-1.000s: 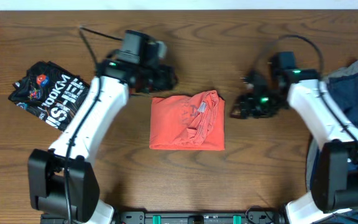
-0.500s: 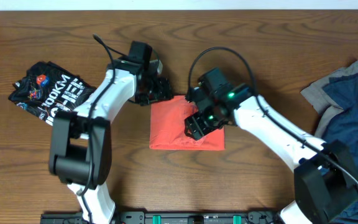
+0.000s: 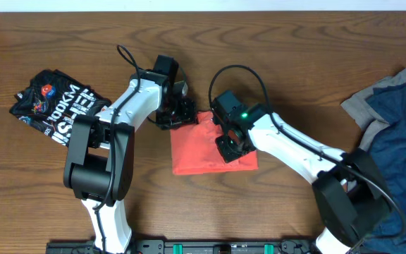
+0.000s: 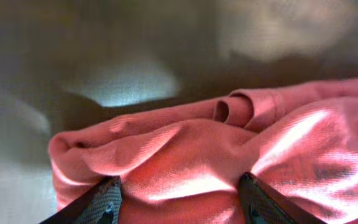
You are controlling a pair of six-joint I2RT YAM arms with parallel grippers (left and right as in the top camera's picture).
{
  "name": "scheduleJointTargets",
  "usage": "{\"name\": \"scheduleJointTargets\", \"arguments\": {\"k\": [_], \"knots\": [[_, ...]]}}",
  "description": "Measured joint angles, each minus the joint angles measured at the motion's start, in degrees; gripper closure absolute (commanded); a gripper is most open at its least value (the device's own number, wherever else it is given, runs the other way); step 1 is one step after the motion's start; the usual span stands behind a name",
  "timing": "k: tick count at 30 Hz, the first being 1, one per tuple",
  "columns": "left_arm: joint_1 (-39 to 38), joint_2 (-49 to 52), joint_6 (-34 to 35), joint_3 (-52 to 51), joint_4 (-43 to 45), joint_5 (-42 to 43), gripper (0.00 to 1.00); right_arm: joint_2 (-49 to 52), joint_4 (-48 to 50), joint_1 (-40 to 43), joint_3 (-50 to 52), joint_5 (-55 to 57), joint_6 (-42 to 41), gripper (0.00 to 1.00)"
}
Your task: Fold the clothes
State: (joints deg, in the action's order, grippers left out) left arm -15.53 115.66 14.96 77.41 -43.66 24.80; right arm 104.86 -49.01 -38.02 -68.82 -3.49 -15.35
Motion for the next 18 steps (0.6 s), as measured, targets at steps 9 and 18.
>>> {"name": "scheduleJointTargets", "arguments": {"k": [9,18], "knots": [[-0.4,0.1,0.0,-0.1,-13.4,-5.0,0.38,0.2,-5.7,6.8,0.1,14.6,-12.4,0.99],[-2.0,0.0,0.9,-0.2,-17.9,-6.4,0.38,0.2,-2.7,13.3,0.1,18.3,-12.8,0.62]]}}
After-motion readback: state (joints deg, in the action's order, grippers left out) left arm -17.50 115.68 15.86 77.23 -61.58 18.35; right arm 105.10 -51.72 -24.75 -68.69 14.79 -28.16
